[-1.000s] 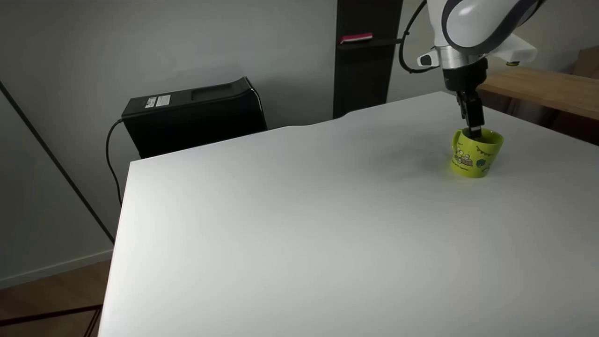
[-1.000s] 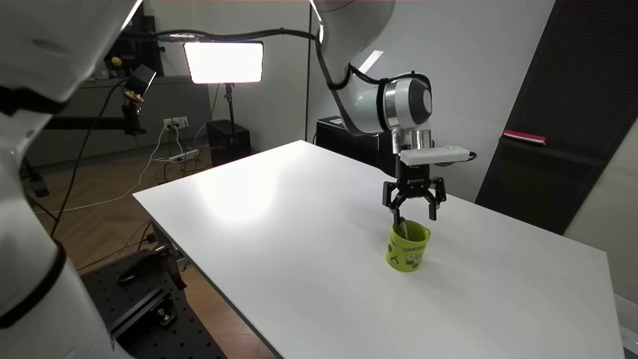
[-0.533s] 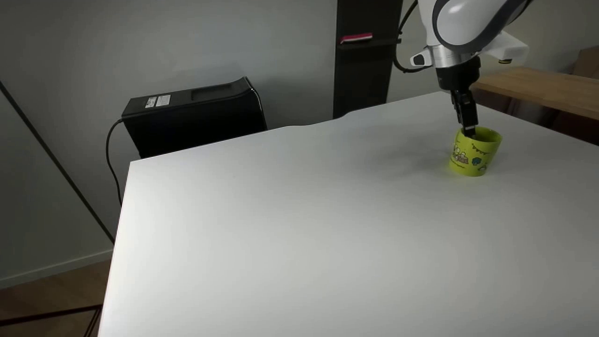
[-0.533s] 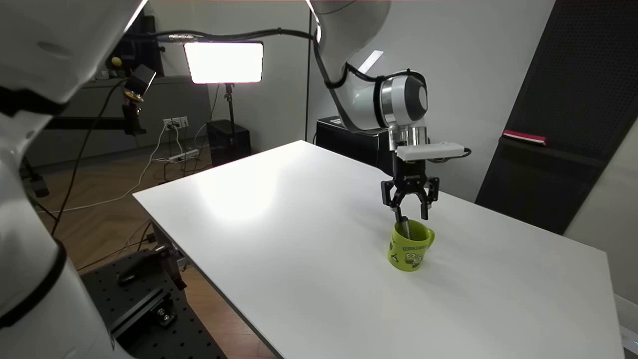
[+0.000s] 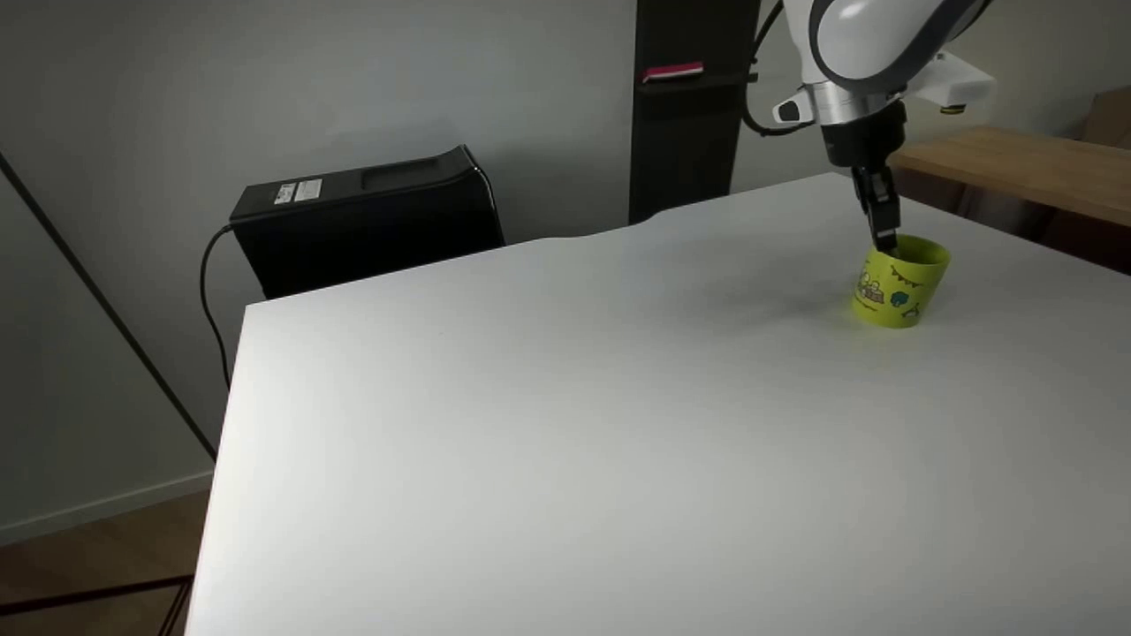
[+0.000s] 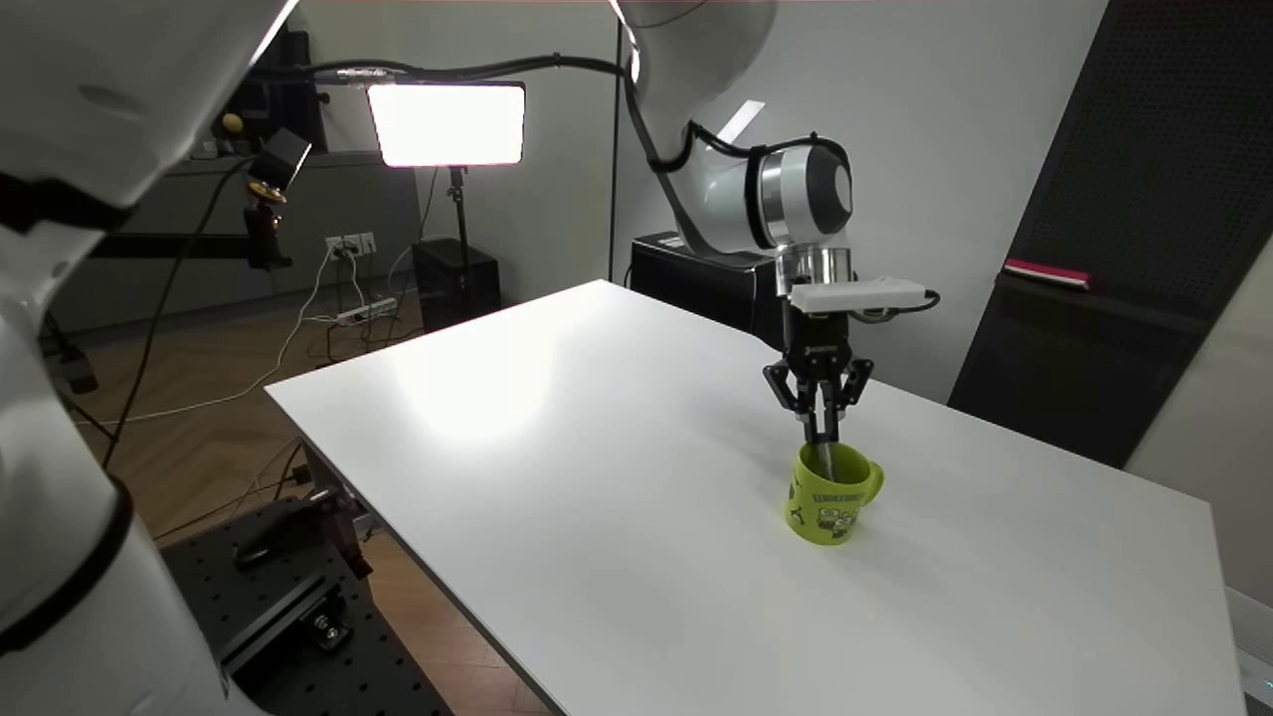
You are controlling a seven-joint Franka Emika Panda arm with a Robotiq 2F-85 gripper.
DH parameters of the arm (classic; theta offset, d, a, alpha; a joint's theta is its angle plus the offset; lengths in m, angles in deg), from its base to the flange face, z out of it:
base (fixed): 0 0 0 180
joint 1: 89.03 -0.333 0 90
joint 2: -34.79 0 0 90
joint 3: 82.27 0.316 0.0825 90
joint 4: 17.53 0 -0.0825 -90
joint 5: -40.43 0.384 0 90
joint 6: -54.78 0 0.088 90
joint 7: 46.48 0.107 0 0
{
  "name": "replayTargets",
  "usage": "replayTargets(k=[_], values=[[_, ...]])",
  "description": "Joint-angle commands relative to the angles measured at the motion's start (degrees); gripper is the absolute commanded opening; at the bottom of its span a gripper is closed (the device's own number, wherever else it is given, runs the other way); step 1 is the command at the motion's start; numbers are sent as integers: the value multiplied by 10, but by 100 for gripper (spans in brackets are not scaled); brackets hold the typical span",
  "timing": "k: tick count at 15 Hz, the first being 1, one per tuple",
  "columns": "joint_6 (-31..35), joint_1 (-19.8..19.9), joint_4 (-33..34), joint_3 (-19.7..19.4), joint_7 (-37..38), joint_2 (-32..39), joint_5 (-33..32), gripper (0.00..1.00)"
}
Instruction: Pick up the marker from the cup and place it on the table
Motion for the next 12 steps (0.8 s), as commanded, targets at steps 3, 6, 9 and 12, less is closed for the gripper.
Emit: replayTargets(k=[3,6,9,12], values=[[-30,1,26,2,28,2,0,6],[-35,0,21,4,38,-20,1,6],[-42,-4,18,5,49,-42,-1,6],[-49,-8,12,9,57,-65,-1,6]])
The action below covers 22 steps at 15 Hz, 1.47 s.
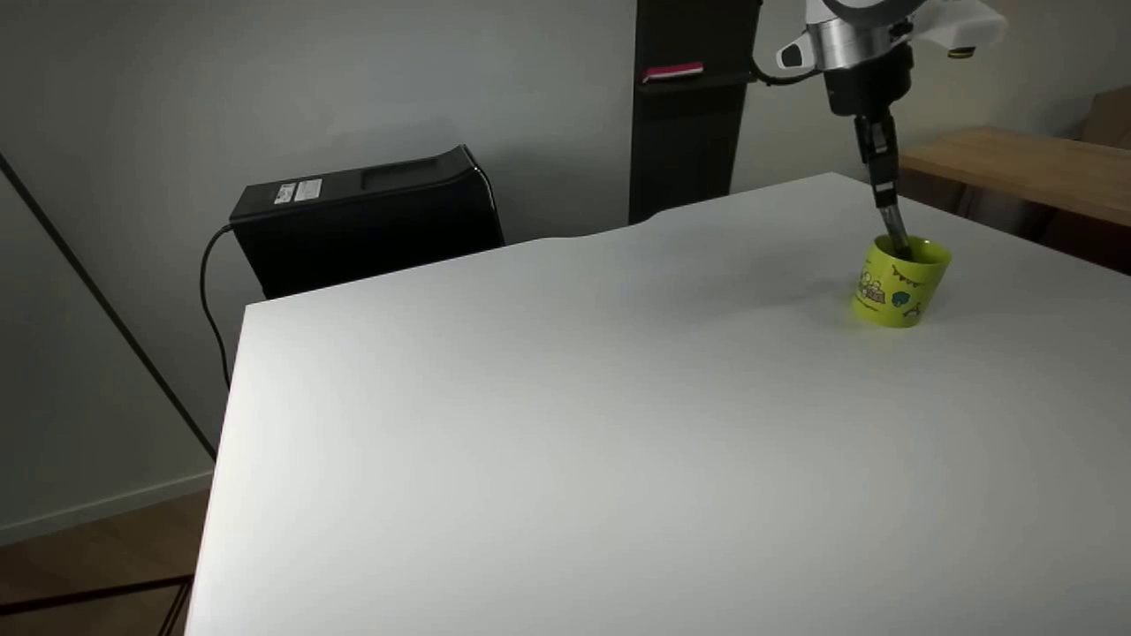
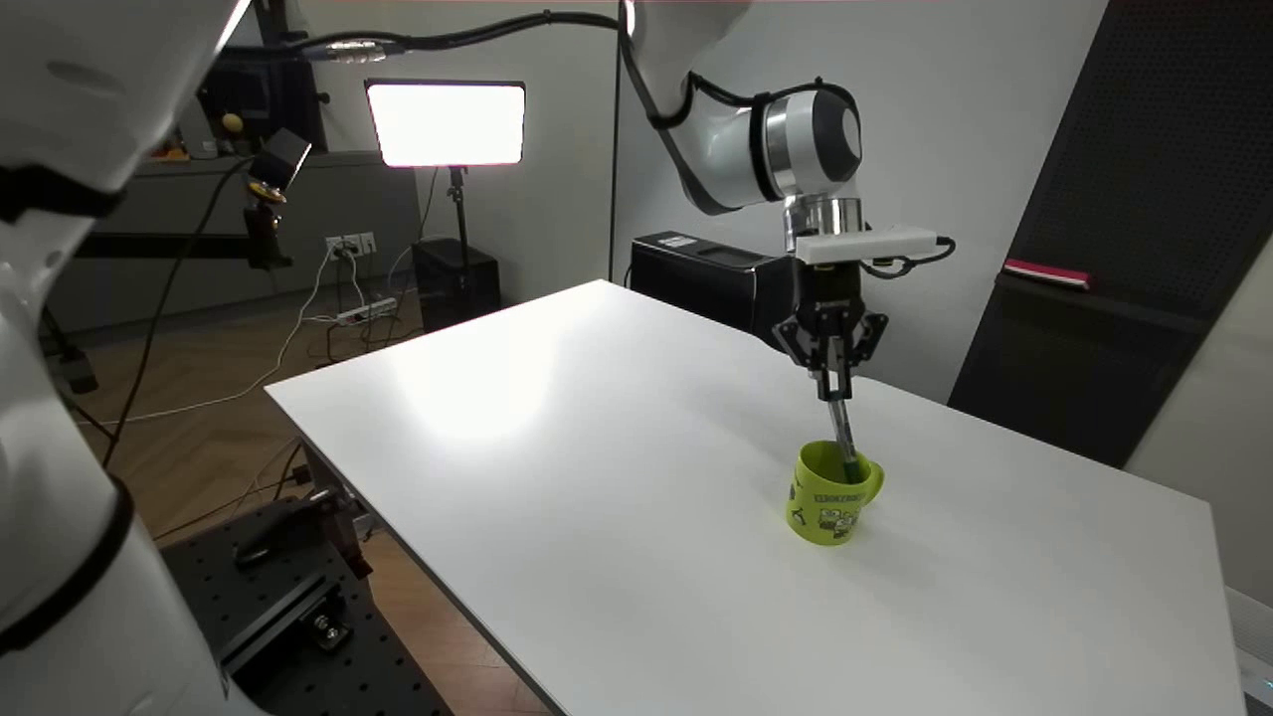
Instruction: Pick up the marker from the cup and place it on the table
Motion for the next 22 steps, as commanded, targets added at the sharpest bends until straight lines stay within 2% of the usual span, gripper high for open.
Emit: replayTargets(k=[1,8,12,22], values=[[-22,-5,-6,8,24,-33,0,6],[-14,-27,-34,23,45,-87,-13,6],[-8,-49,-35,36,54,-95,-20,6],[-51,-115,44,54,102,2,-37,6]])
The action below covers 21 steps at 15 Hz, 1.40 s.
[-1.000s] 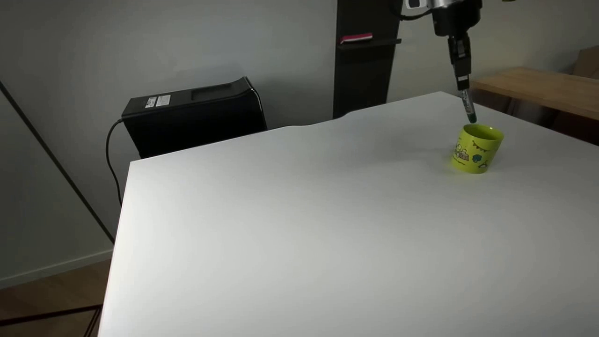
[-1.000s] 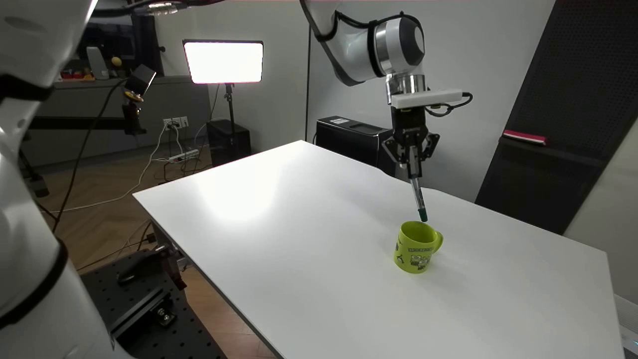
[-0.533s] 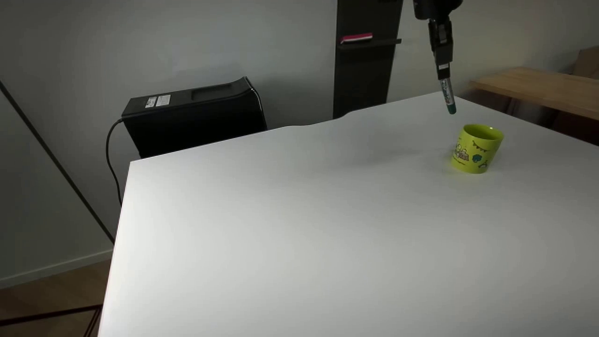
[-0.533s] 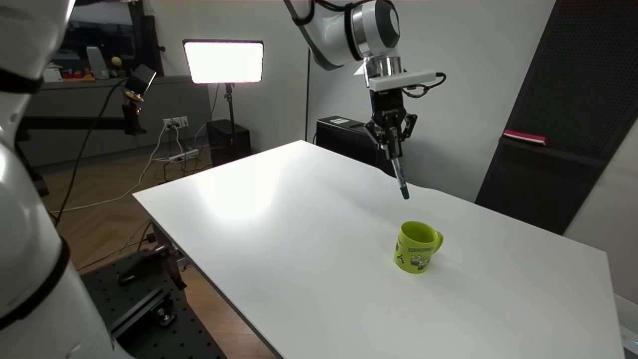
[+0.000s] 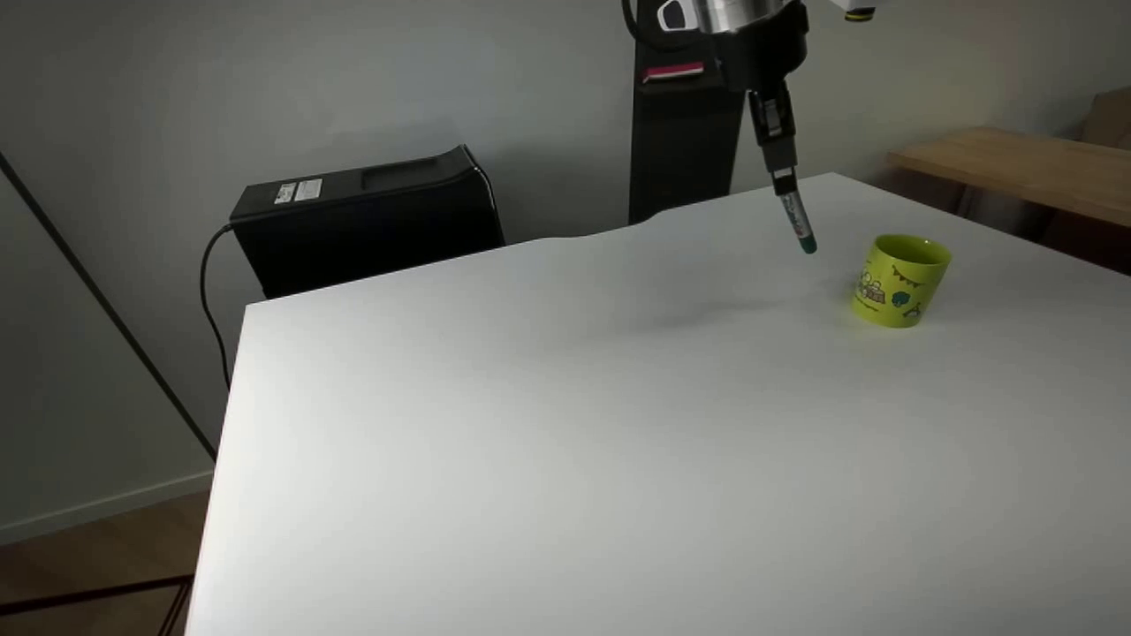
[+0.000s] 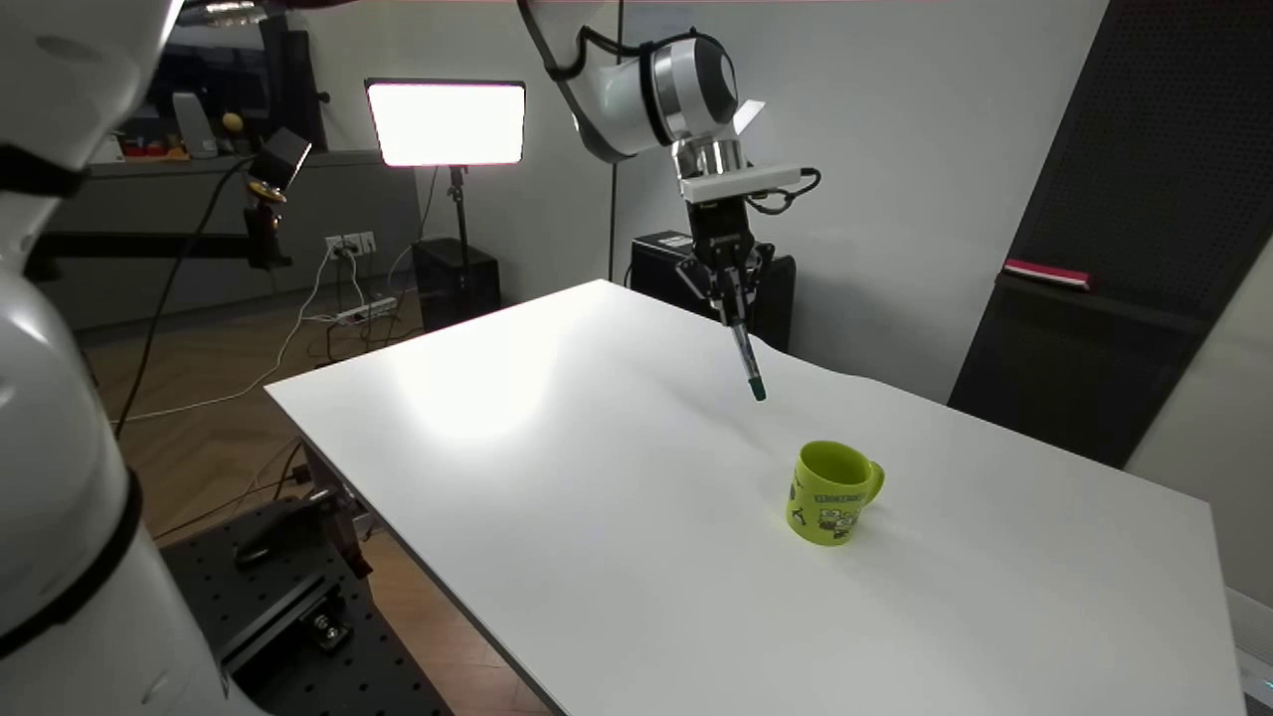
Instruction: Pick up the marker from the cup and place it on the table
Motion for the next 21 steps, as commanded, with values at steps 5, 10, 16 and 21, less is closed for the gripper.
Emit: replayTargets(k=[5,10,16,21], values=[[-64,-54,114,7,39,109,-17,6],[-104,-85,191,10,33,178,-19,6],[-200,-120,301,-7,47,259,-33,6],[-256,-138,383,-17,40,319,-42,6]])
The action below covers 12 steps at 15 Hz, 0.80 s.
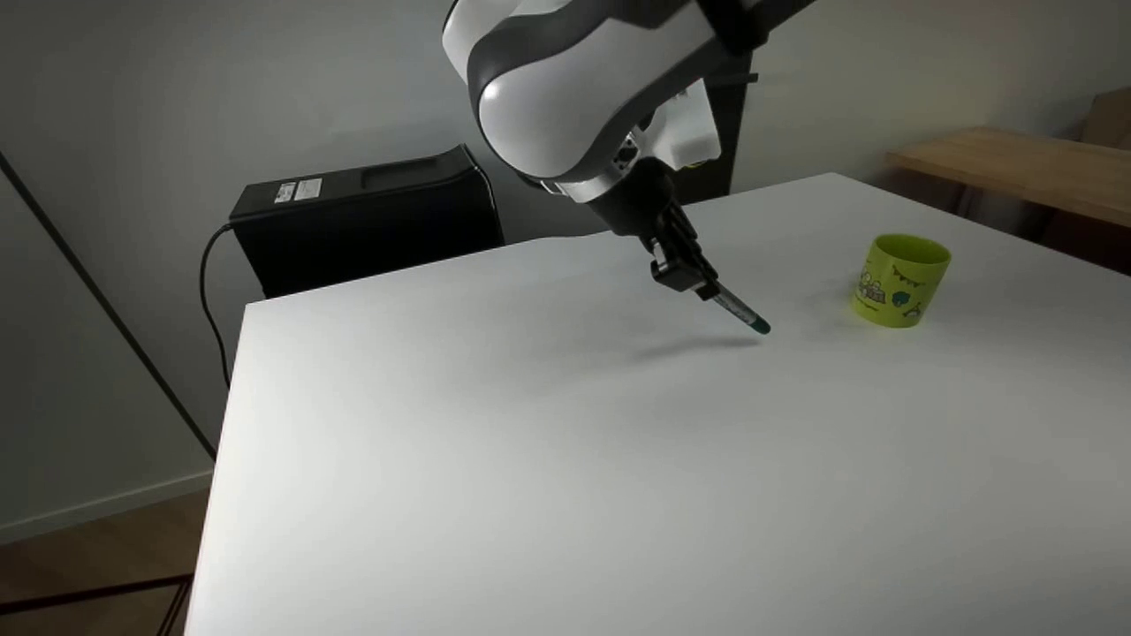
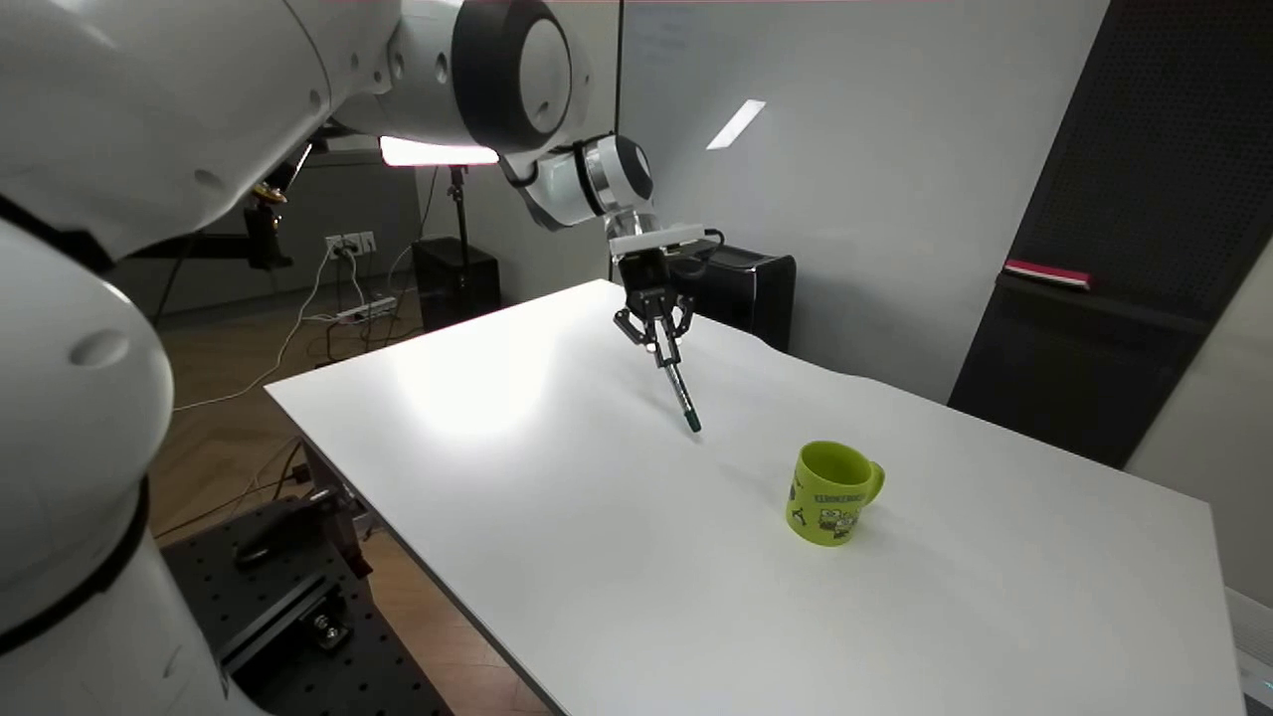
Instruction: Pick up the marker from the cup and place it on the table
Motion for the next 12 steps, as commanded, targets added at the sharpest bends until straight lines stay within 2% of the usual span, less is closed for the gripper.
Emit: replayTargets(k=[1,3,4,5,12], values=[[-53,-16,101,-14,6,66,-9,6],[-70,-22,134,-20,2,91,-7,6],[-77,-24,147,-22,1,101,-6,36],[-83,-26,160,-24,0,110,-6,48],[-92,-32,204,-33,0,132,1,95]])
